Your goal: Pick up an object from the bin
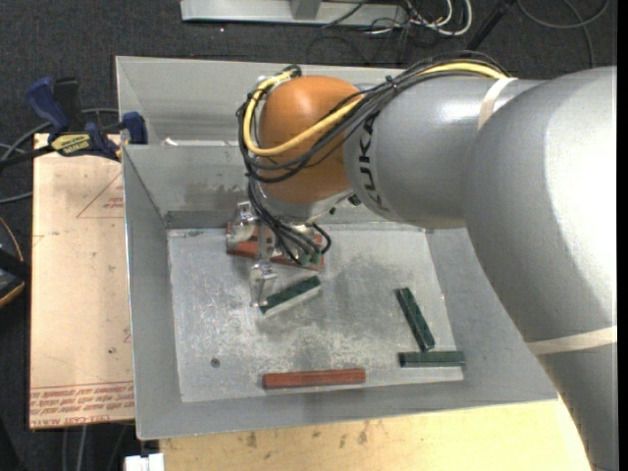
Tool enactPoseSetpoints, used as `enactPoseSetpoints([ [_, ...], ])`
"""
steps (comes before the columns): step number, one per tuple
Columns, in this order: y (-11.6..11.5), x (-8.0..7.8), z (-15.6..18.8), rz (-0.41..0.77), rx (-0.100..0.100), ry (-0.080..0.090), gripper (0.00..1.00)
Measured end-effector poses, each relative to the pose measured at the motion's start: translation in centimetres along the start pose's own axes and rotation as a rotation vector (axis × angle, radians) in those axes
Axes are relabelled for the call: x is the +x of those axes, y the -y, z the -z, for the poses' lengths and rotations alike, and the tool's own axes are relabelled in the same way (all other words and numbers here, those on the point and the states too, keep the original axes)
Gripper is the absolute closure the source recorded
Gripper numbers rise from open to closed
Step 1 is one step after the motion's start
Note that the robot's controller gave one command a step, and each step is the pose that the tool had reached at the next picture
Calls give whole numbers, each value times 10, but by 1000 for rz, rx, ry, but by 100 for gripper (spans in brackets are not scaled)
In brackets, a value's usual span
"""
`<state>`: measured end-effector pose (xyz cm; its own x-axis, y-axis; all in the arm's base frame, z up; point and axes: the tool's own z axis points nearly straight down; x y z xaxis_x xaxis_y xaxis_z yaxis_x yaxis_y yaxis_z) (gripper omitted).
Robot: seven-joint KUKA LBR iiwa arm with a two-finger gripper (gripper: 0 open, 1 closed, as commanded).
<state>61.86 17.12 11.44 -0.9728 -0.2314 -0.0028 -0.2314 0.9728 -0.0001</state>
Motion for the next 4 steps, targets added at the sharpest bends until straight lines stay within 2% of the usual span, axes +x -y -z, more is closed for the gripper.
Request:
enactPoseSetpoints([
  [1, 17, -5, -18, -43, -2, -5, 0],
  [2, 28, -12, -30, -78, -18, 0, 0],
  [3, 35, -6, -33, -74, -22, 18, 0],
  [4, 44, 15, -35, 23, -2, 2, 0],
])
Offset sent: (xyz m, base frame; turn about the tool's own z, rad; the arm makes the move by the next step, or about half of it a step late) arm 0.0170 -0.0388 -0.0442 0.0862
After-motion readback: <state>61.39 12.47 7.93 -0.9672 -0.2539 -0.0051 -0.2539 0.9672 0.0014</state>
